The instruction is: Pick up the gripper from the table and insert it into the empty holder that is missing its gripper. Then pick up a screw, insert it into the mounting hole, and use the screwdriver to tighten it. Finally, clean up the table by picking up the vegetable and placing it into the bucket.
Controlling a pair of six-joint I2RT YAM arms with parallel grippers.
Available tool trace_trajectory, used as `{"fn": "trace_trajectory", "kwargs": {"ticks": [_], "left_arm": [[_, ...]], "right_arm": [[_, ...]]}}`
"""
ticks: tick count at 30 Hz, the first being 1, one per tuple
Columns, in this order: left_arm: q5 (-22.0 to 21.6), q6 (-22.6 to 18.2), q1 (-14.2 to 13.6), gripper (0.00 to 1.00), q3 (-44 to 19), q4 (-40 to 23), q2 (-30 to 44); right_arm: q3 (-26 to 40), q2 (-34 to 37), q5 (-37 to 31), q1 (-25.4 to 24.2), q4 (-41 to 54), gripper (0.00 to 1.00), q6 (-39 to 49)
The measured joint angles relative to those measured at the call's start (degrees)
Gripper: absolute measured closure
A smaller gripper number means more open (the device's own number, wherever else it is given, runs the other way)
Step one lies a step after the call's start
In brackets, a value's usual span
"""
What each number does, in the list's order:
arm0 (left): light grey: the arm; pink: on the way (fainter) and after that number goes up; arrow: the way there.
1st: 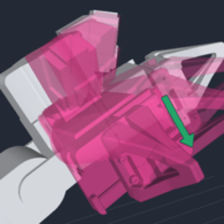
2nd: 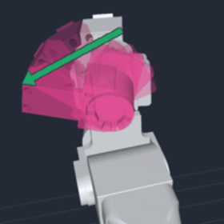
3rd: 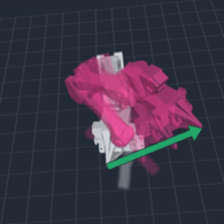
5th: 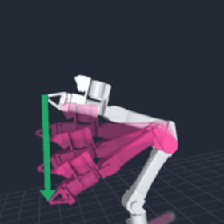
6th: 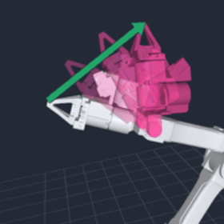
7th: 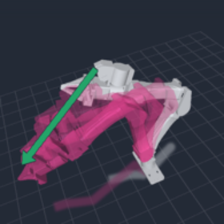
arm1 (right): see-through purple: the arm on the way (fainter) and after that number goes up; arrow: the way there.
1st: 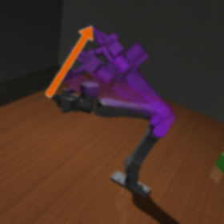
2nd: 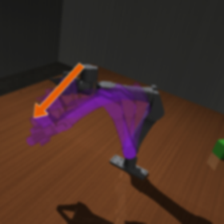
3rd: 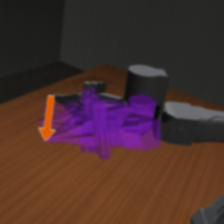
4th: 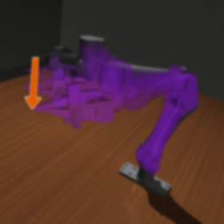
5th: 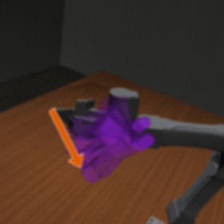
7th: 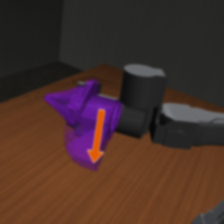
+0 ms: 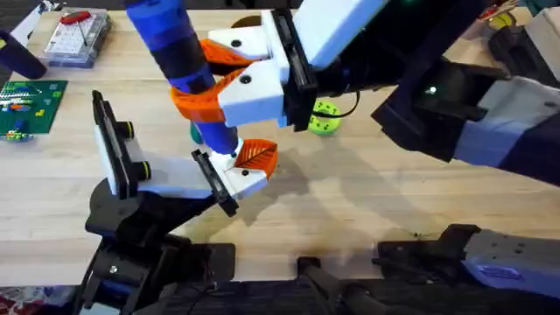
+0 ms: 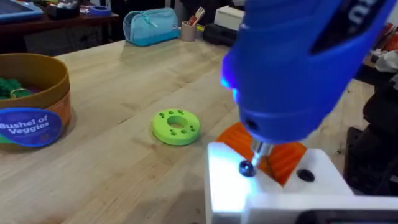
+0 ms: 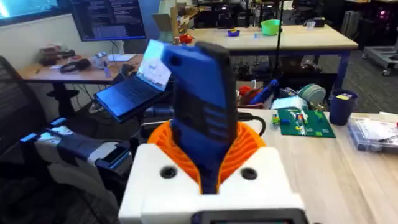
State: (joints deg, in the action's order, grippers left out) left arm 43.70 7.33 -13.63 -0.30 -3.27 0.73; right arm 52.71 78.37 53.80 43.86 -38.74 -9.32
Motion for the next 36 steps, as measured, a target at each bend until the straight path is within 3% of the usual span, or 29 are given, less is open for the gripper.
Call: {"fn": "trace_trajectory", "kwargs": {"ticks": [36], "left_arm": [[-0.02, 0.00, 0.00, 0.984, 0.00, 0.00, 0.00]], "right_arm": [[-0.15, 0.02, -1.51, -0.07, 0.68, 0.916, 1.73]]}}
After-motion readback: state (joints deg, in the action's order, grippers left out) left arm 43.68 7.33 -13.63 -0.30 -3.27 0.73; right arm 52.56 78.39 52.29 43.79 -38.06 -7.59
